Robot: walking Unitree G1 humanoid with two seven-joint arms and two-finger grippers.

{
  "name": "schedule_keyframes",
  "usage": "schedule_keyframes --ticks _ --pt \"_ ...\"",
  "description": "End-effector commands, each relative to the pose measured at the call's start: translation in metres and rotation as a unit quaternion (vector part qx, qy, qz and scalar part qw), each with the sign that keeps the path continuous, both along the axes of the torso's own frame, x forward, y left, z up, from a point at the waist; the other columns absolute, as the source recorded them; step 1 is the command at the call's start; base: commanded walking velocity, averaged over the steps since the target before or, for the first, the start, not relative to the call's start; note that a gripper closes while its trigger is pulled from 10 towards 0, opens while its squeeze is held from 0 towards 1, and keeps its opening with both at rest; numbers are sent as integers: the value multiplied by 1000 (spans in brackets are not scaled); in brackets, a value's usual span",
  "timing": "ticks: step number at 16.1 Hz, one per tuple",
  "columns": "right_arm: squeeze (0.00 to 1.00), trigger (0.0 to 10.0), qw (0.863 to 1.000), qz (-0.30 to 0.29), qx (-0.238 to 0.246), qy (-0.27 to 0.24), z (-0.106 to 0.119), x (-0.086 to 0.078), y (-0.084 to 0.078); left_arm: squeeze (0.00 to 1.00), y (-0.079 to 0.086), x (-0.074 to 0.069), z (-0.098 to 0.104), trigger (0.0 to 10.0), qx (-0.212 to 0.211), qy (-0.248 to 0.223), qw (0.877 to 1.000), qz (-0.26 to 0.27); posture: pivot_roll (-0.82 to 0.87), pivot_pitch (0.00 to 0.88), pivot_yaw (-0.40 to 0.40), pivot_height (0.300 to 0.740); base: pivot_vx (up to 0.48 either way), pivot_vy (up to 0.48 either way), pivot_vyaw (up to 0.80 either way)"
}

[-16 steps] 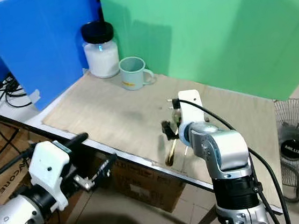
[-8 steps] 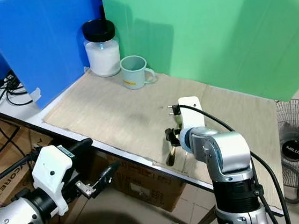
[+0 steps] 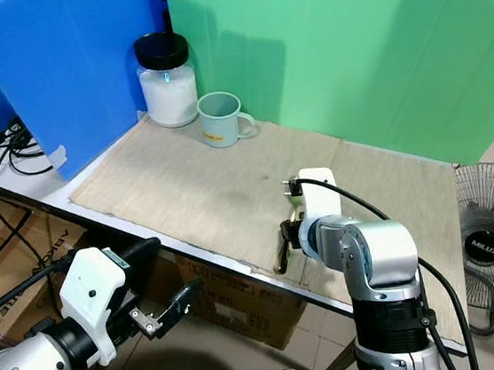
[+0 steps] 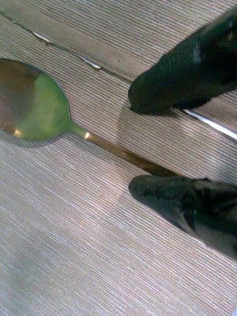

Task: Setting the table

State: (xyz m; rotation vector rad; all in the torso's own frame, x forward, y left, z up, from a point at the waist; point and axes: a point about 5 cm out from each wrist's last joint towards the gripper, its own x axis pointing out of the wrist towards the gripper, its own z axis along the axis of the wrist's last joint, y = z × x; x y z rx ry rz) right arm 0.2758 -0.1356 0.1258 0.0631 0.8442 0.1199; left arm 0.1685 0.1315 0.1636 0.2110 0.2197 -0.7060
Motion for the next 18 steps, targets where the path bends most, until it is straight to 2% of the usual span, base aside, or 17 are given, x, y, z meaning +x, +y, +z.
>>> schedule_keyframes --ticks 1,10,15,18 --pt "0 0 1000 -7 1 18 -6 -5 -3 0 -2 -2 4 10000 -1 -4 1000 -11 69 77 -63 740 0 0 0" --pt "0 0 1000 -10 13 19 -3 -4 -3 0 -1 -2 4 10000 4 -6 1000 -9 66 78 -65 740 0 0 0" --pt "0 0 1000 -18 21 -10 9 0 -7 0 1 0 4 10000 7 -11 1000 -4 56 76 -58 740 0 0 0" --pt "0 0 996 0 37 -79 21 4 -7 0 2 2 4 10000 9 -15 1000 -1 56 69 -55 740 0 0 0"
